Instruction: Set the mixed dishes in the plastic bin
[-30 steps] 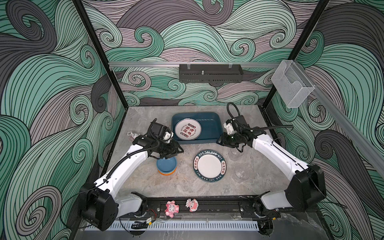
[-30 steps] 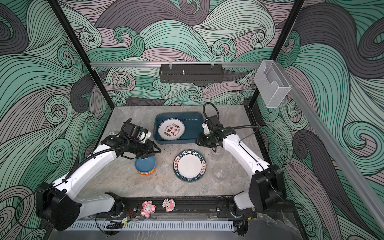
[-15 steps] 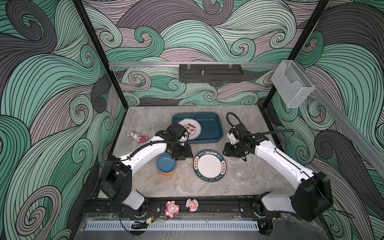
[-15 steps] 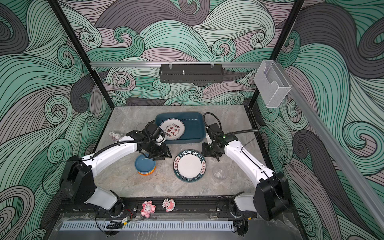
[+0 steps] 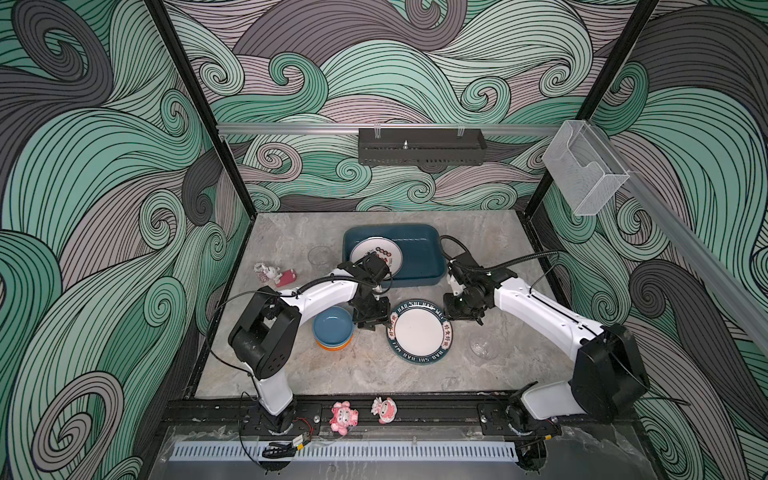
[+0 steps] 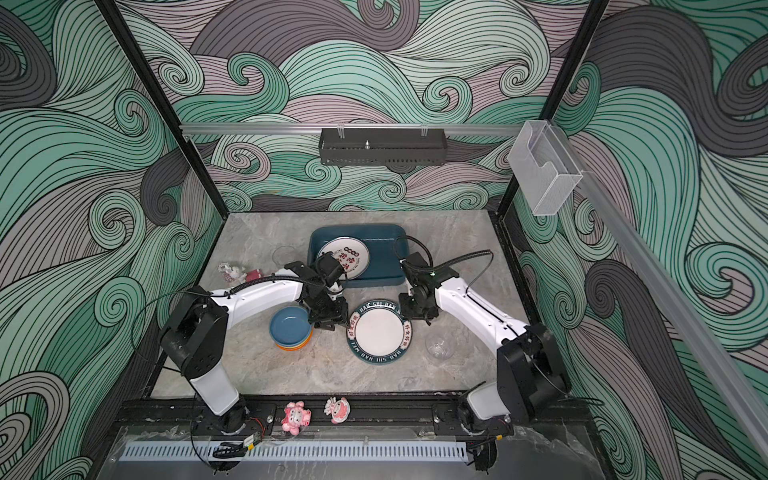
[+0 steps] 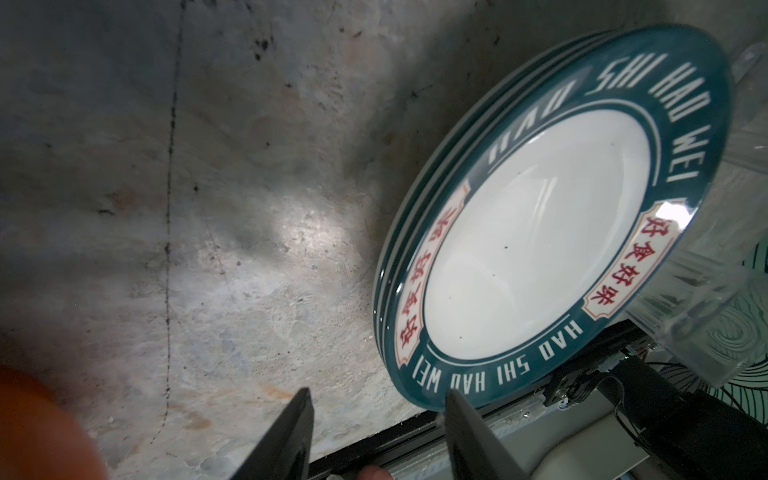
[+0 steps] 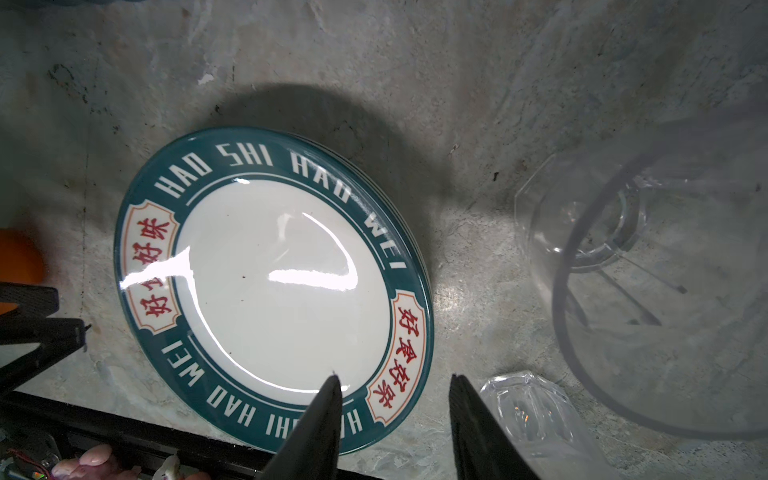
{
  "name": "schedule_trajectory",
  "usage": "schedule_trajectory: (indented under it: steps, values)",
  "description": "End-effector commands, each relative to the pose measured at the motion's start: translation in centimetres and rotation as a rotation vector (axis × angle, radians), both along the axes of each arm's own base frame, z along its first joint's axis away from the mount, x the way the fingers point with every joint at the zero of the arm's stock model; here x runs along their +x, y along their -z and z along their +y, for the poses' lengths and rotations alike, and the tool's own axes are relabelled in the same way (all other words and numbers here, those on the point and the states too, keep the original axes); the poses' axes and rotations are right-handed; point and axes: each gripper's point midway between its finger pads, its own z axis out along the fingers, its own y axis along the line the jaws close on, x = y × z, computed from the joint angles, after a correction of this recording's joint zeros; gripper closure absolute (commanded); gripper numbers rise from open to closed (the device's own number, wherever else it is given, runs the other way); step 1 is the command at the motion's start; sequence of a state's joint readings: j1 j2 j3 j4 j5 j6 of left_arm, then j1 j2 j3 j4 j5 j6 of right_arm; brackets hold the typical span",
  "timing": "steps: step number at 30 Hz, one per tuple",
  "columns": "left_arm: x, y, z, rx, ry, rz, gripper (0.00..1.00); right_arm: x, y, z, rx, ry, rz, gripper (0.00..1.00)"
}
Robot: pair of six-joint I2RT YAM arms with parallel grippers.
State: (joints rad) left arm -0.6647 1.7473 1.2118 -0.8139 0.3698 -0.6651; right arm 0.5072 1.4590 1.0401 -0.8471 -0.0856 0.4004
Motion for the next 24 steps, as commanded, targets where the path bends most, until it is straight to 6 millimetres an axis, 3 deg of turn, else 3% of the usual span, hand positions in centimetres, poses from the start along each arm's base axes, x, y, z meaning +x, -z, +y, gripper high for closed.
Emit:
schedule_trajectory:
  steps: [1,24]
  values:
    - [0.0,-0.4,-0.4,0.015,0.021,0.004,0.45,-0.4,1.1,-0.6,-0.046,-0.005,0.016,0.55]
    - [-0.3,1.7,-1.3,0.017,0.051,0.073,0.51,-0.7,4.2,0.1,-0.074,-0.012,0.078,0.55]
